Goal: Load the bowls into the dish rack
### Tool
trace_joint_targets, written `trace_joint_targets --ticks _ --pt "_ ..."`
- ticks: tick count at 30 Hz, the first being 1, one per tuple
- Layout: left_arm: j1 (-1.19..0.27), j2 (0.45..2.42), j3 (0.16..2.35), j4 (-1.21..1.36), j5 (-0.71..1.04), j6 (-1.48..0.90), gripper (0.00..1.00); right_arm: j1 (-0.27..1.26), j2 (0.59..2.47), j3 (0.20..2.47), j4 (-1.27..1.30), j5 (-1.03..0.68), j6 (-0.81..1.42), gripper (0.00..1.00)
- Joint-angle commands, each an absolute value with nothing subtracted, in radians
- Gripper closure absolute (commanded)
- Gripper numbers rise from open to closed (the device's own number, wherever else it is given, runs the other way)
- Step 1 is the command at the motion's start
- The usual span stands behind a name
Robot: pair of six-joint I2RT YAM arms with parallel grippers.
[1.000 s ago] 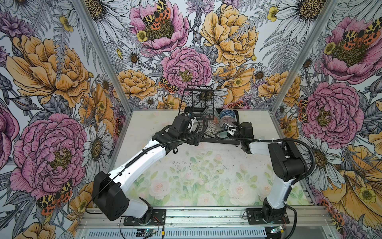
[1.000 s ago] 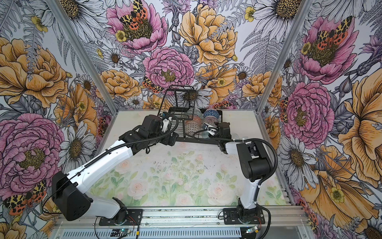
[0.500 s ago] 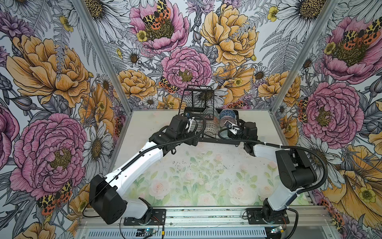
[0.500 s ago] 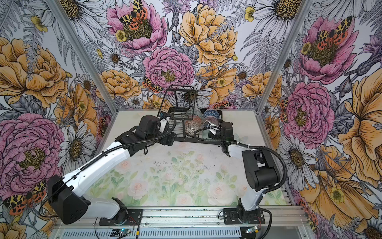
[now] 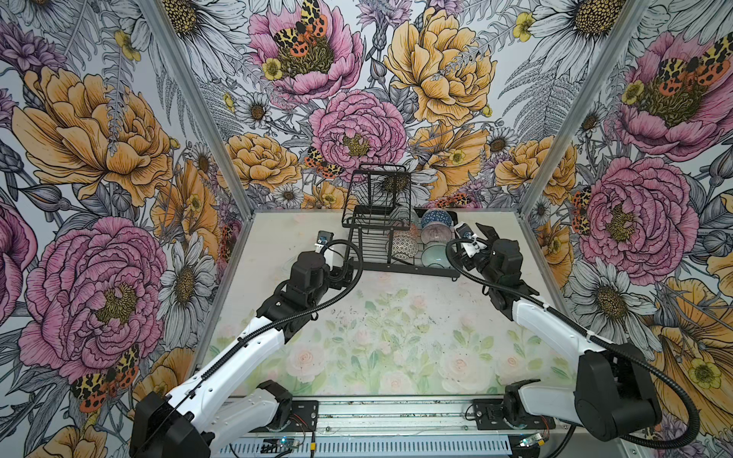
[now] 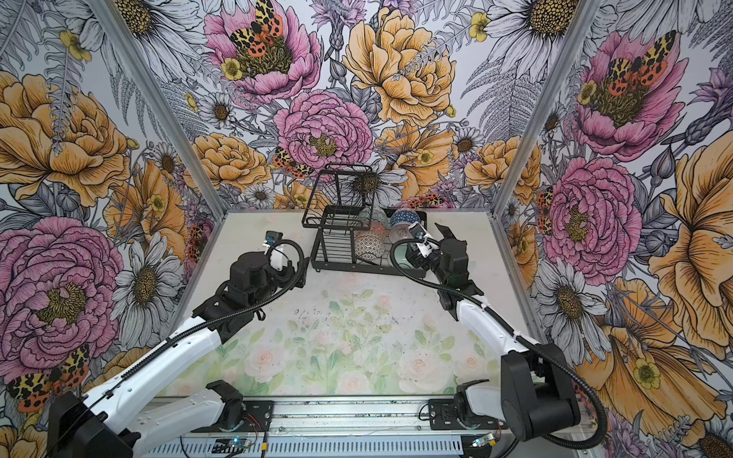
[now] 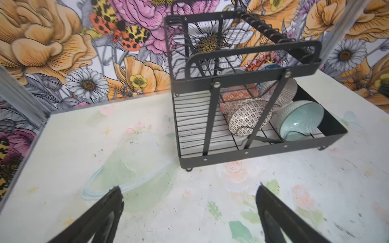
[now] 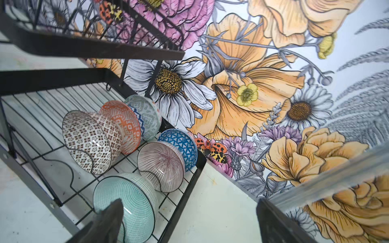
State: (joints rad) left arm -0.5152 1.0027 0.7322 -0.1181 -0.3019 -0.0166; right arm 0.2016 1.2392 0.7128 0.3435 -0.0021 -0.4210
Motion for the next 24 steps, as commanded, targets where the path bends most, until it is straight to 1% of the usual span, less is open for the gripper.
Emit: trace_joint_targets --ticks 1,3,6,9,10,12,13,14,17,19,20,24 --pt "-0.478 0.965 0.607 0.165 -0.452 0.031 0.01 0.198 1.166 0.646 0.294 0.210 -0.178 0.01" --pt "-0.435 0.963 0.563 0.196 -0.498 -0.006 0.01 0.186 1.130 0.594 0.300 0.275 -0.115 0.00" --pt "-0.353 0.994 0.485 0.285 -0.524 -0.068 0.01 0.149 1.113 0.502 0.349 0.285 -0.049 0.01" --pt "-0.285 1.083 0.404 0.473 -0.563 -0.051 0.01 0.103 1.160 0.442 0.405 0.303 0.027 0.00" --pt "-0.271 1.096 0.418 0.447 -0.572 -0.047 0.01 0.091 1.183 0.417 0.446 0.302 0.050 0.00" --pt "-0.244 1.133 0.414 0.495 -0.563 -0.009 0.01 0.078 1.242 0.368 0.549 0.301 0.073 0.01" --pt "-0.230 1.154 0.408 0.523 -0.558 -0.006 0.01 0.073 1.276 0.361 0.605 0.302 0.070 0.01" --pt "-0.215 1.173 0.403 0.539 -0.546 -0.005 0.01 0.072 1.282 0.390 0.547 0.288 0.073 0.00" --pt "-0.167 1.242 0.376 0.605 -0.515 -0.015 0.01 0.066 1.333 0.412 0.582 0.262 0.043 0.01" --pt "-0.134 1.302 0.349 0.701 -0.492 -0.016 0.01 0.064 1.358 0.424 0.601 0.262 0.028 0.00" --pt "-0.128 1.303 0.360 0.683 -0.488 -0.018 0.01 0.063 1.367 0.427 0.611 0.262 0.022 0.01" --pt "-0.083 1.369 0.375 0.765 -0.395 0.006 0.01 0.057 1.403 0.454 0.621 0.269 0.023 0.01"
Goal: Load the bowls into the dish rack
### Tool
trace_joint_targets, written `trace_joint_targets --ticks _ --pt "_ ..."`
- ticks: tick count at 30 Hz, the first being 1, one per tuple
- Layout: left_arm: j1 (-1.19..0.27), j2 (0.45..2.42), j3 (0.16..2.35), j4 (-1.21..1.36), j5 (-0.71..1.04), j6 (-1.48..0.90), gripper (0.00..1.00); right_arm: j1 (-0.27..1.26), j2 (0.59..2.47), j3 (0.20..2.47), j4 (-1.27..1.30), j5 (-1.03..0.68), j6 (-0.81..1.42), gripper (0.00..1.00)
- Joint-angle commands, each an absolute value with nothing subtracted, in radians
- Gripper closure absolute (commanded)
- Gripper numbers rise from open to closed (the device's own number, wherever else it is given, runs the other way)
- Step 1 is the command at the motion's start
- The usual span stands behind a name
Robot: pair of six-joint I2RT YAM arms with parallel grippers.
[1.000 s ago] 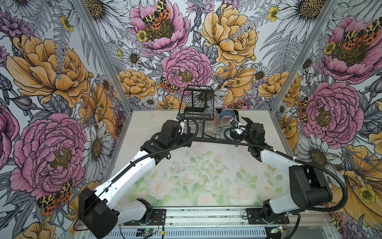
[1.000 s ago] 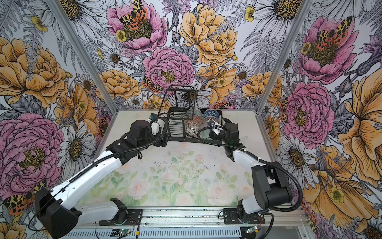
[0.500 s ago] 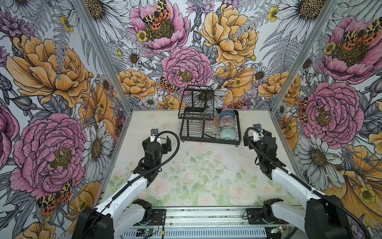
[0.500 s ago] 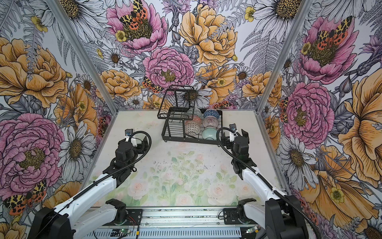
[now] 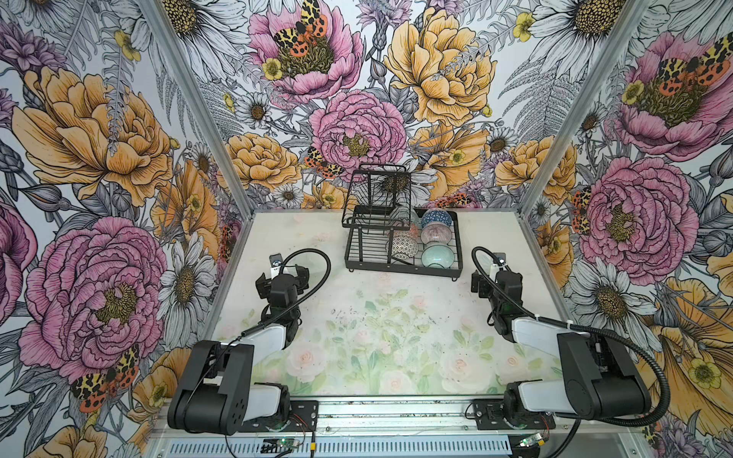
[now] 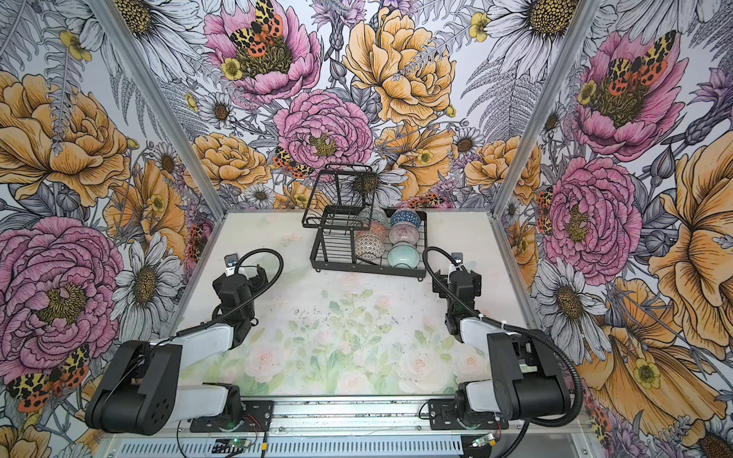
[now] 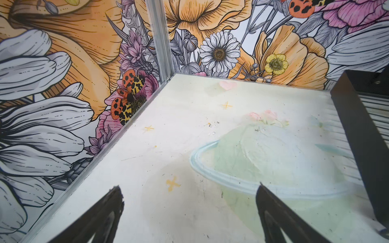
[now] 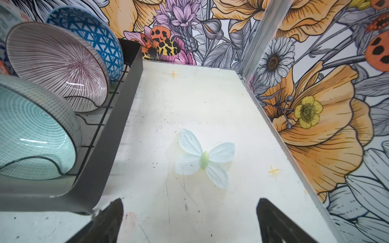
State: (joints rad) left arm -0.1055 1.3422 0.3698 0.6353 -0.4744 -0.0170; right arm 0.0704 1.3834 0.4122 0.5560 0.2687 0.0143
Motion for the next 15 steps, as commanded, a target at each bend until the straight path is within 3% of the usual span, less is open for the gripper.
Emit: trace_joint_targets --ticks 1,4,8,15 --pt "-0.070 1.399 0.379 0.793 -0.369 0.006 0.01 0.052 1.413 0.464 0.614 0.257 0.030 0.00" --pt "-0.045 1.541 0.370 0.945 -0.305 0.001 0.01 0.046 1.490 0.430 0.763 0.240 0.050 0.00" --pt "-0.032 1.553 0.364 0.967 -0.301 -0.011 0.01 0.002 1.545 0.387 0.903 0.207 0.089 0.01" --pt "-0.030 1.551 0.366 0.965 -0.298 -0.013 0.01 0.001 1.537 0.385 0.879 0.204 0.092 0.01"
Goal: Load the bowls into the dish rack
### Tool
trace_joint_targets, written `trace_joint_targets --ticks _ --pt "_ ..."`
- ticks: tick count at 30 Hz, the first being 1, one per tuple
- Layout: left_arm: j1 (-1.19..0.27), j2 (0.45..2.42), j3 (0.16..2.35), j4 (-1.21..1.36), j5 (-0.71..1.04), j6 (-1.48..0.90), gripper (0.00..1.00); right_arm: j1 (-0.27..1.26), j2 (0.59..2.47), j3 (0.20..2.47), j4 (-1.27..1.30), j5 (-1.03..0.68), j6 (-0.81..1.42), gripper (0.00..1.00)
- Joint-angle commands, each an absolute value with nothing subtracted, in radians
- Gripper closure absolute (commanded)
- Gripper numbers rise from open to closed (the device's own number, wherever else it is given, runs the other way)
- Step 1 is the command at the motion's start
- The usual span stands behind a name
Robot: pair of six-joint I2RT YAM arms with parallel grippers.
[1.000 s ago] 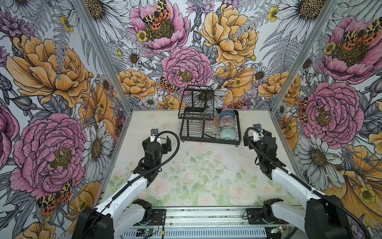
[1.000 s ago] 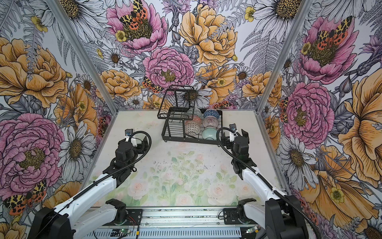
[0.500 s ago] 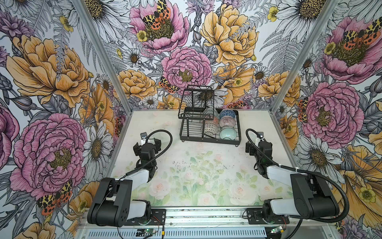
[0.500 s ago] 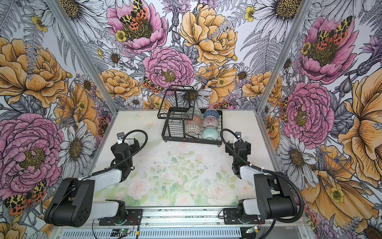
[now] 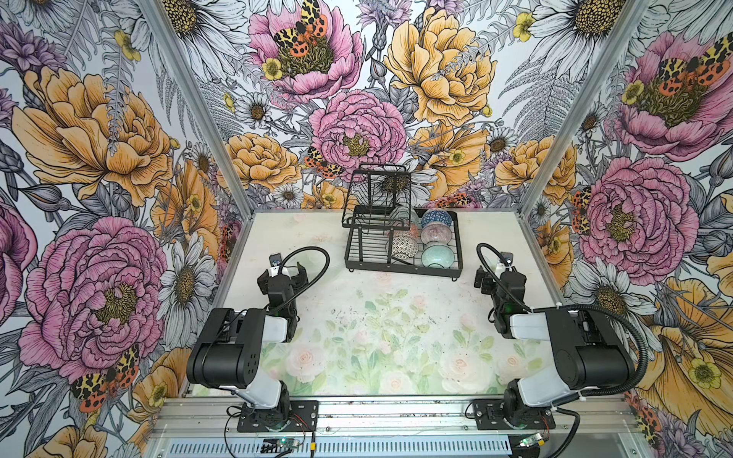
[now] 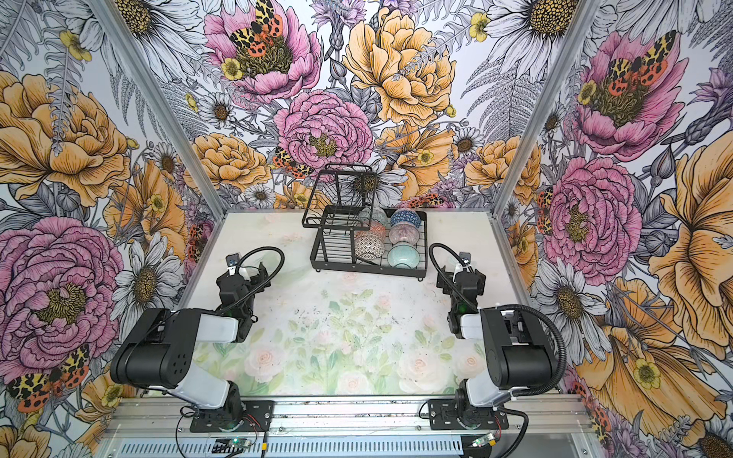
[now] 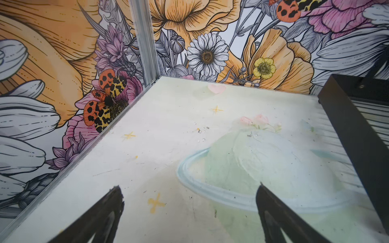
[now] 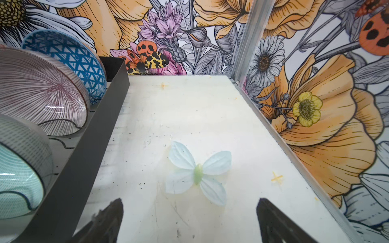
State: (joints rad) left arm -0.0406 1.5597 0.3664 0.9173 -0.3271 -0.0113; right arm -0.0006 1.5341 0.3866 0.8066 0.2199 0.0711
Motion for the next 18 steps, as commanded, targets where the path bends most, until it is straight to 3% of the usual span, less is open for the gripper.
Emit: trace_joint_targets --ticks 1,18 --pt "-0.031 1.551 0.365 0.967 -0.298 -0.013 0.01 0.000 1.535 0.386 0.875 0.204 0.095 0.01" --pt "-0.032 1.551 0.362 0.971 -0.298 -0.012 0.01 0.001 1.532 0.383 0.877 0.206 0.094 0.00"
